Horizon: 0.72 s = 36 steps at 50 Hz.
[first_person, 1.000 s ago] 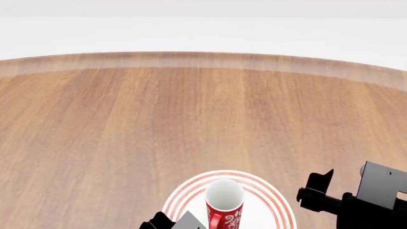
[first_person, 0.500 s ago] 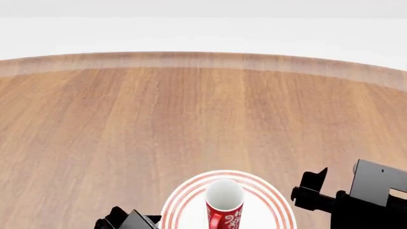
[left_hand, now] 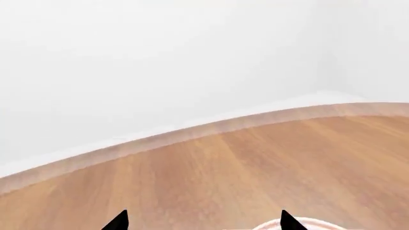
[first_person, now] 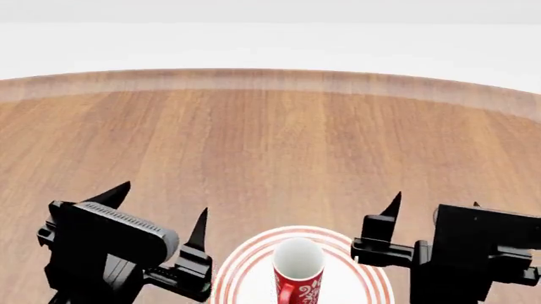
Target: Pick up the red mug and put it on the plate
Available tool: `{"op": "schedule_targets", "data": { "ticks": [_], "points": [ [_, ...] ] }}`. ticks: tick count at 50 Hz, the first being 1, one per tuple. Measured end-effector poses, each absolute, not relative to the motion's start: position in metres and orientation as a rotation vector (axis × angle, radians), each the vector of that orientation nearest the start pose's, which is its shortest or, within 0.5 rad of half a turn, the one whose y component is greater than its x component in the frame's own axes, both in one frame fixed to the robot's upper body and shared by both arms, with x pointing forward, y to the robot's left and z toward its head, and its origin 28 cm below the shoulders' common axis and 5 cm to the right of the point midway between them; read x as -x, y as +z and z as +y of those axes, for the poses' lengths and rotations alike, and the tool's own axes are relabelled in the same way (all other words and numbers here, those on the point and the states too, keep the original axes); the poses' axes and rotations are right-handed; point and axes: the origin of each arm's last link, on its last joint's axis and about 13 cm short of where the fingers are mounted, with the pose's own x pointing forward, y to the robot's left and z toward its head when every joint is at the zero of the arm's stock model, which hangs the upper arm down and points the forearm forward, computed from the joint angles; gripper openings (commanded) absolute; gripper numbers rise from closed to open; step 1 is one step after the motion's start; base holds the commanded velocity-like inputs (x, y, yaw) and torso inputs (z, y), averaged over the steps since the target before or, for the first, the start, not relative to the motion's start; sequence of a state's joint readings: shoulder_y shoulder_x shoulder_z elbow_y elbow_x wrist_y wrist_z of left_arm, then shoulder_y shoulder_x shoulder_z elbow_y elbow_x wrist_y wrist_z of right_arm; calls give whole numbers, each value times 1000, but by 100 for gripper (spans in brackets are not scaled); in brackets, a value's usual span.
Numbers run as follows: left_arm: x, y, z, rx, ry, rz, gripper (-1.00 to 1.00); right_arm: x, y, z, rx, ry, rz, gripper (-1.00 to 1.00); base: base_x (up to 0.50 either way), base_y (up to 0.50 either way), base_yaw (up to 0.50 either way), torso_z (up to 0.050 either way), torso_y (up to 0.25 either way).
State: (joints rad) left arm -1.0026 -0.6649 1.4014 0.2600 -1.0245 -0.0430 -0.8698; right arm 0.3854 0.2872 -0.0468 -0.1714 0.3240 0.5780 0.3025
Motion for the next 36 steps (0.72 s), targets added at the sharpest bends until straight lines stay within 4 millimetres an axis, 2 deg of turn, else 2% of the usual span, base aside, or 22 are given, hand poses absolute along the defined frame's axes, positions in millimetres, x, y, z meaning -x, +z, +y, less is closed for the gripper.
{"op": "schedule_targets", "data": {
  "ticks": [15,36],
  "points": [
    [-263,138,168,-92,-139,-97,100,-261,125,-127,94,-136,-96,100,0,0,0,0,0],
    [-270,138,170,-76,-75,-134,100,-248,135,-116,144,-113,-204,100,0,0,0,0,0]
  ]
}}
